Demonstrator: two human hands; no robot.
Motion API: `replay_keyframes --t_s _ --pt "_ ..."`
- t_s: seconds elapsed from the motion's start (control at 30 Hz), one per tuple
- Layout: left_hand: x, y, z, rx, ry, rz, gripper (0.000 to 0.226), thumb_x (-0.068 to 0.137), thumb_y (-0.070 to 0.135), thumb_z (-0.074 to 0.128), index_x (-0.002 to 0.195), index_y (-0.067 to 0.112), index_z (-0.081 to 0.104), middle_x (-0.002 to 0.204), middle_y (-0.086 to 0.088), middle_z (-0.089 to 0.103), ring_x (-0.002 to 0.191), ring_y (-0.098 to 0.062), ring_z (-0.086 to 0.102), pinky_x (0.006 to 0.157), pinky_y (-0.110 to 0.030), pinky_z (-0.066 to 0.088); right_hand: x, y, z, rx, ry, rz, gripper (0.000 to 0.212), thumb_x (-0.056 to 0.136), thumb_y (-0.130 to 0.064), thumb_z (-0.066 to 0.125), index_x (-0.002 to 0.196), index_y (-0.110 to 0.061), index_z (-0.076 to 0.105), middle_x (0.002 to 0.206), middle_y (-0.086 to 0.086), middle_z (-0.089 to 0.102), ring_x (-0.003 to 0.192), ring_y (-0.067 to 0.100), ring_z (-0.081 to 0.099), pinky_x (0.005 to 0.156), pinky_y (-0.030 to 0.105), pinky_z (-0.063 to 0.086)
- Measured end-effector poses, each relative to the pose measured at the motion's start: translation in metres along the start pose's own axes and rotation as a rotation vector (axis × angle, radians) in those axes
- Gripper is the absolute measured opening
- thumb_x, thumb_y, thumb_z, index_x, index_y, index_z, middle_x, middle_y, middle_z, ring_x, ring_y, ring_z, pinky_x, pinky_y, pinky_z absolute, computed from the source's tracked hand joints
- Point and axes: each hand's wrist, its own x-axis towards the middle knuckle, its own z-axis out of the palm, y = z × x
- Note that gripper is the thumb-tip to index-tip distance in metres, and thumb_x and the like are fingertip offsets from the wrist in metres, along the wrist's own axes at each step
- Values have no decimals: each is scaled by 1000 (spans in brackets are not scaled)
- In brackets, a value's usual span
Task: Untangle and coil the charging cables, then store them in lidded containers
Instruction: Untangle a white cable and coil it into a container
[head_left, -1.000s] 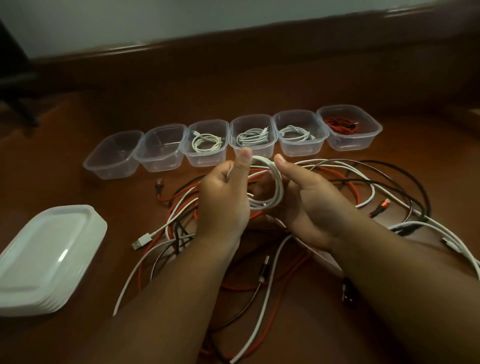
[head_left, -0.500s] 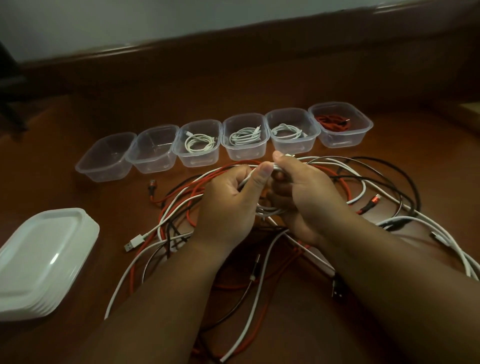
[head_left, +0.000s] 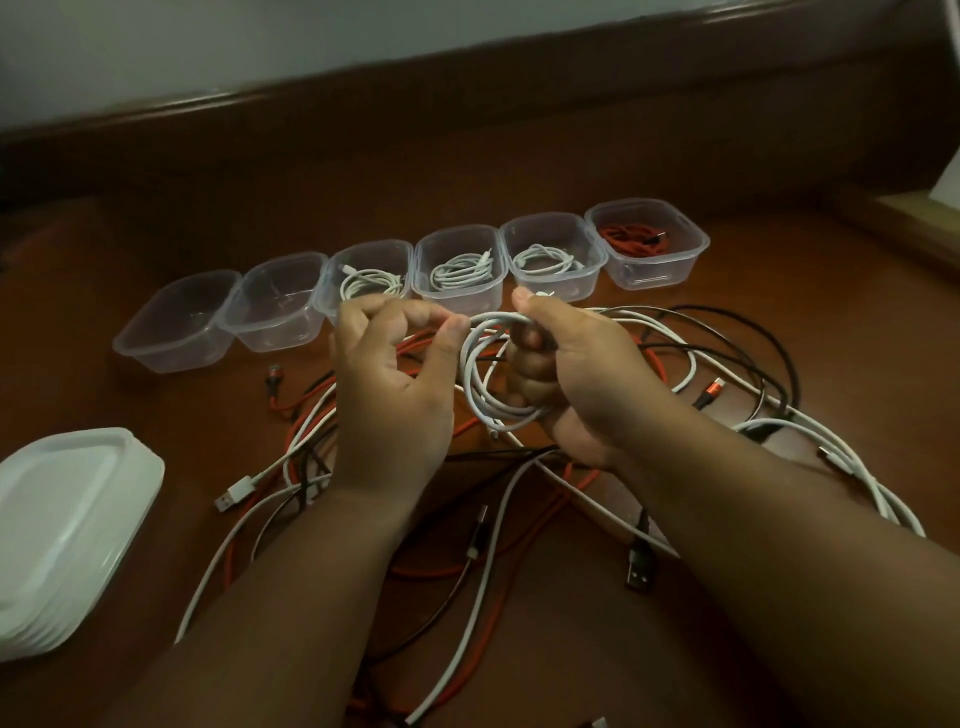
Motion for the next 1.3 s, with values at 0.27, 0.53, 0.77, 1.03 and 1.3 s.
replay_keyframes --t_s 0.27,0.53,0.77,1.03,1.3 --pt "-5 12 3 -287 -30 -215 11 97 20 61 93 26 69 86 9 73 81 -9 70 71 -23 55 -2 1 1 -41 9 -82 44 104 -33 41 64 -15 40 46 -5 27 42 11 23 52 29 30" --pt "-8 12 2 -257 -161 -142 17 91 36 66 100 21 68 95 2 70 90 -9 69 76 -25 55 1 2 -1 -101 30 -128 42 104 -33 42 66 -15 41 46 -6 31 39 9 30 51 28 33" --pt "-6 20 3 -503 -185 -314 24 94 7 63 112 22 61 88 5 75 86 -8 72 74 -18 53 3 5 -6 -454 99 -338 41 104 -36 44 68 -18 52 63 6 46 64 25 44 61 46 41" --pt "-4 19 3 -933 -392 -656 30 87 11 62 116 16 59 89 -5 72 81 -17 67 79 -35 53 8 10 -11 -754 259 -584 45 103 -33 46 60 -22 48 49 -13 46 49 3 40 51 31 34" --pt "-4 20 2 -1048 -510 -661 47 70 -9 59 111 14 54 89 -5 68 80 -17 68 72 -30 58 7 11 -9 -906 265 -678 40 97 -42 44 59 -30 46 52 -22 51 51 4 47 50 27 32"
